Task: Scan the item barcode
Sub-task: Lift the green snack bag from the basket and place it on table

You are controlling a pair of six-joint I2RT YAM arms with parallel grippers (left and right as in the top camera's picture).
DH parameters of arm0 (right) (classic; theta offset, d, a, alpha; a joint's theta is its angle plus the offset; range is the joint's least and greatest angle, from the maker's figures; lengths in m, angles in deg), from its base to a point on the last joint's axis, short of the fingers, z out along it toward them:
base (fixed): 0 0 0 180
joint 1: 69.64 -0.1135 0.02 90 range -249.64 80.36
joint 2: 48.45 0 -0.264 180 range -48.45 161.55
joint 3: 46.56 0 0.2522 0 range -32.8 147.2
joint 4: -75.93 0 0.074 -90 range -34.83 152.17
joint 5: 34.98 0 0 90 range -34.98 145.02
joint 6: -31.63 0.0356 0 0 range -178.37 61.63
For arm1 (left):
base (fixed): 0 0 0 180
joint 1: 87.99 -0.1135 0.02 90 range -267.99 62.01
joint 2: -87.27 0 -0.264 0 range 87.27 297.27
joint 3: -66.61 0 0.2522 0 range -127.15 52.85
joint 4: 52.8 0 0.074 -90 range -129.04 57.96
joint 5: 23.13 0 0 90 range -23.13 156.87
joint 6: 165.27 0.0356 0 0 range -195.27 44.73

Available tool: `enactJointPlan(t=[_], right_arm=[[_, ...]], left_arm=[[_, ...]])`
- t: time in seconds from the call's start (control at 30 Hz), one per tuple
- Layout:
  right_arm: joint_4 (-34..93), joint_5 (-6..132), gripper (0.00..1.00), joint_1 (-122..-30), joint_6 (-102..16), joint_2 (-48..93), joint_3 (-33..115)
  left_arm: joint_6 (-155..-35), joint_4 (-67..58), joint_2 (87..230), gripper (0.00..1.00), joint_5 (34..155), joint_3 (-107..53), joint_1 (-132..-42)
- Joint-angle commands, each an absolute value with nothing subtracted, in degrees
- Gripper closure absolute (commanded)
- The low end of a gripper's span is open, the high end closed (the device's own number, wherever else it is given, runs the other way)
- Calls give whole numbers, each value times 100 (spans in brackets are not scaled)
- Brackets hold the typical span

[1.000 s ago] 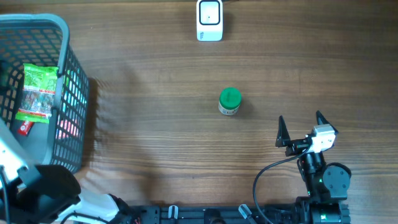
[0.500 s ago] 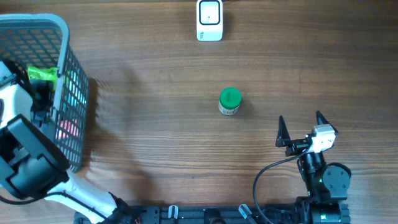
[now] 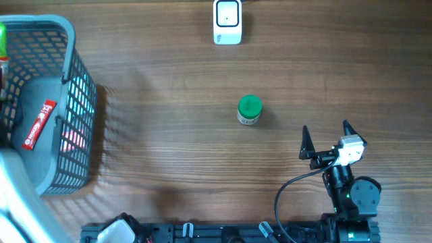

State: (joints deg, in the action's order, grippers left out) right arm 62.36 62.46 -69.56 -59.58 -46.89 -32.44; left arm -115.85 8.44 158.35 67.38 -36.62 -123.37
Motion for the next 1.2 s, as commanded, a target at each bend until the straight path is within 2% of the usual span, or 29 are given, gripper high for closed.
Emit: enactJointPlan(t=[0.0, 0.17, 0.23, 0.3, 0.5, 0.57, 0.63, 0.67, 0.77, 0.93, 1.0, 1.07, 1.1, 1.17], right_arm=[[6258, 6207, 0, -6963, -5972, -4715, -3248], [6258, 6207, 0, -6963, -5972, -4715, -3248], [6258, 6207, 1, -6963, -5974, -4715, -3248], [6258, 6209, 0, -6963, -5969, -4715, -3248], [6258, 6209, 0, -6963, -5972, -4715, -3248], [6258, 6209, 0, -6963, -5972, -4715, -3248], [6258, 6207, 0, -6963, -5972, -4715, -3248], [6258, 6207, 0, -6963, -5972, -4715, -3248], [6258, 6209, 0, -6963, -5972, -4715, -3248], [6258, 6207, 0, -6963, -5974, -4715, -3248], [6258, 6207, 0, -6963, -5972, -4715, -3248], [6258, 6209, 0, -6963, -5969, -4715, -3248], [6258, 6207, 0, -6963, -5972, -4715, -3248], [6258, 6207, 0, -6963, -5972, -4715, -3248]], left_arm=[[-11534, 1063, 14898, 96, 7799, -3717, -11633], [-11534, 2079, 15018, 96, 6819, -3440, -9152], [-11576, 1961, 15519, 96, 6273, -2812, -8022], [-11829, 1611, 16262, 96, 5838, -2216, -7275], [-11945, 628, 18836, 96, 5851, -1757, -6280], [-11934, 442, 19230, 94, 6317, -1757, -6096], [-11888, 405, 19099, 20, 6454, -1883, -6035], [-11657, 505, 18909, 0, 6491, -2098, -6037], [-10925, 1225, 18216, 0, 6218, -3230, -6158], [-10848, 2645, 16968, 0, 4734, -5236, -7041], [-10920, 2779, 16358, 0, 4089, -5315, -7941], [-11561, 3128, 16061, 0, 4065, -5315, -9336], [-11921, 3482, 16098, 0, 4535, -5313, -10544], [-11923, 3756, 16316, 0, 5420, -5291, -11554]])
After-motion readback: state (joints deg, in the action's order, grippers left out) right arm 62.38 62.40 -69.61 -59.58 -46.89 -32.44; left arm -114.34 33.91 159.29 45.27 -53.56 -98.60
